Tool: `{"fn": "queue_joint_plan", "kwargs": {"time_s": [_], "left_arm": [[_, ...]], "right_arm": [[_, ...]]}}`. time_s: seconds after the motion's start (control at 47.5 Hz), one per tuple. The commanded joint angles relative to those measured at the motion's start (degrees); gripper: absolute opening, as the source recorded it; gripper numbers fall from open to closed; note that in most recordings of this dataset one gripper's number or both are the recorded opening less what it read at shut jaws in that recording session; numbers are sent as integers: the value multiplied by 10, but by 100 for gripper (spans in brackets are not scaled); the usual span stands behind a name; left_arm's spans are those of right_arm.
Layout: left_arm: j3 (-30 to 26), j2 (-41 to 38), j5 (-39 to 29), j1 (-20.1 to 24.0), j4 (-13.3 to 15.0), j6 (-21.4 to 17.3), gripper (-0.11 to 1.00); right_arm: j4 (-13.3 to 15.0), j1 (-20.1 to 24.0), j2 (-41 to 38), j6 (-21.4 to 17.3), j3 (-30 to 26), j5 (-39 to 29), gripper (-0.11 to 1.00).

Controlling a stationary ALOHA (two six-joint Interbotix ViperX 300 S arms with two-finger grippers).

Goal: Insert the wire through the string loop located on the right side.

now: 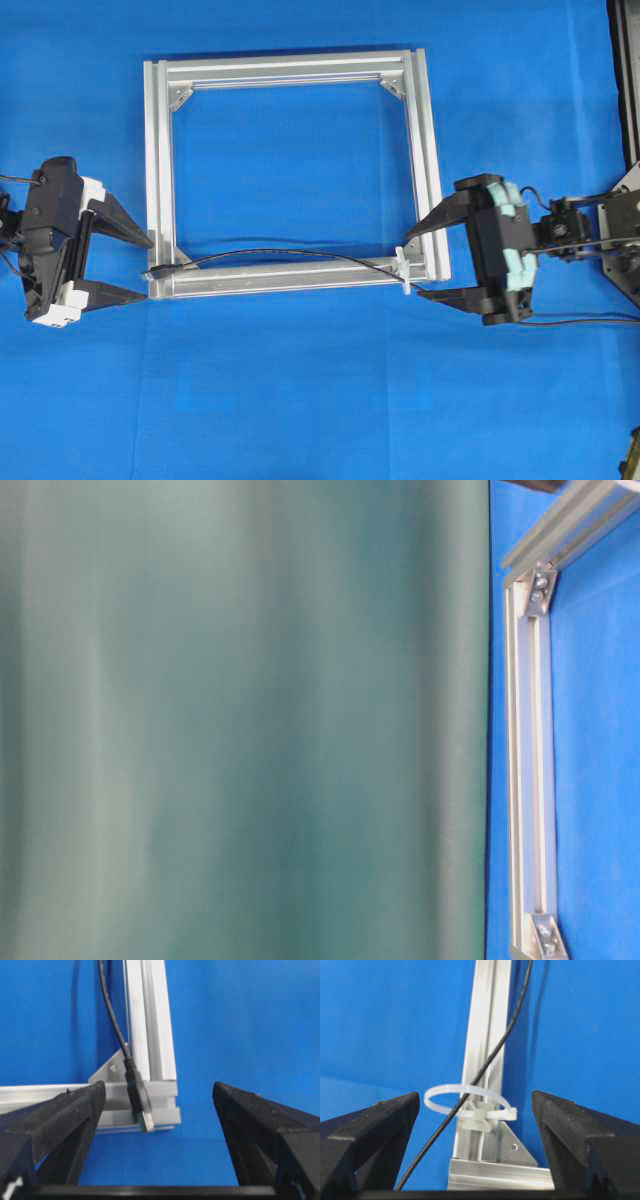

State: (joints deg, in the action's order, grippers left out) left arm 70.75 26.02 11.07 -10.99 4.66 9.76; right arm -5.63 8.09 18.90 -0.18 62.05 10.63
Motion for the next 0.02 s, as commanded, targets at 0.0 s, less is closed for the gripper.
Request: {"fn": "queue_joint_plan", "kwargs": {"time_s": [0.0], "left_arm": [[-13,15,-5,4,-2,-1,83]], "right_arm": [[1,1,26,-1,-5,-11,84]]}}
